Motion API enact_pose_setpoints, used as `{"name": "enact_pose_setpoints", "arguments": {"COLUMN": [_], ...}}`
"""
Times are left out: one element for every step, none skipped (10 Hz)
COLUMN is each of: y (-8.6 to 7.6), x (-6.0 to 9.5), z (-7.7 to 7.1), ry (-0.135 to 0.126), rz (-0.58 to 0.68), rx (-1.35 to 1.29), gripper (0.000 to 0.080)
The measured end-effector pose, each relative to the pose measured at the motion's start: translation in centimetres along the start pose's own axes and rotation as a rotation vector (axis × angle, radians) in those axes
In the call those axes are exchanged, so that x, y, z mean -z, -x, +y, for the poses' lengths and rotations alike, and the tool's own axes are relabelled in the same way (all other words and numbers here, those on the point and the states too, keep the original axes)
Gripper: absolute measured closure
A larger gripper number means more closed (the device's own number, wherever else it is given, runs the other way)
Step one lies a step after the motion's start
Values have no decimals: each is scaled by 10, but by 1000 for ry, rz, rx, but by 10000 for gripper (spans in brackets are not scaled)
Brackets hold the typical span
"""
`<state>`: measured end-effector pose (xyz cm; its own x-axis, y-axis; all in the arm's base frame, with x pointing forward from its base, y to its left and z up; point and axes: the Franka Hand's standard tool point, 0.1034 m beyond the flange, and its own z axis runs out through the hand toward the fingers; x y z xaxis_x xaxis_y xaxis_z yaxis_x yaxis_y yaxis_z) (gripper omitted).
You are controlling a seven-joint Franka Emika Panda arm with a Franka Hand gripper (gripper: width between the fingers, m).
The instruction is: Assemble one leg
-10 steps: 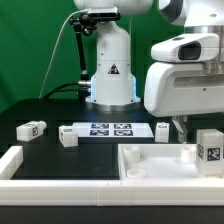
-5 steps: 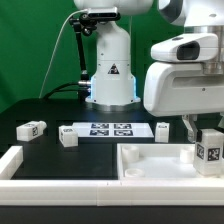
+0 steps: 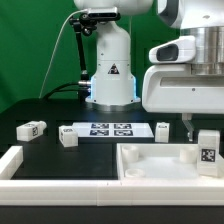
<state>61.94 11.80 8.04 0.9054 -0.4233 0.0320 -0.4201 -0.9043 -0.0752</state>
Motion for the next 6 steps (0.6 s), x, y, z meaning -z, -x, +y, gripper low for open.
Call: {"name": "enact_pose_setpoints", "arguments": {"y": [0,1,1,1,1,1], "x": [0,0,-1,-1,-1,-1], "z": [-1,-2,-3,-3,-3,-3], "ry": [-3,-9,-19,-23,-29,-37], "rz": [1,1,1,-3,-9,-18], "rx": [-113,-215,-345,-448,-522,-631], "gripper": [508,508,508,508,508,508]}}
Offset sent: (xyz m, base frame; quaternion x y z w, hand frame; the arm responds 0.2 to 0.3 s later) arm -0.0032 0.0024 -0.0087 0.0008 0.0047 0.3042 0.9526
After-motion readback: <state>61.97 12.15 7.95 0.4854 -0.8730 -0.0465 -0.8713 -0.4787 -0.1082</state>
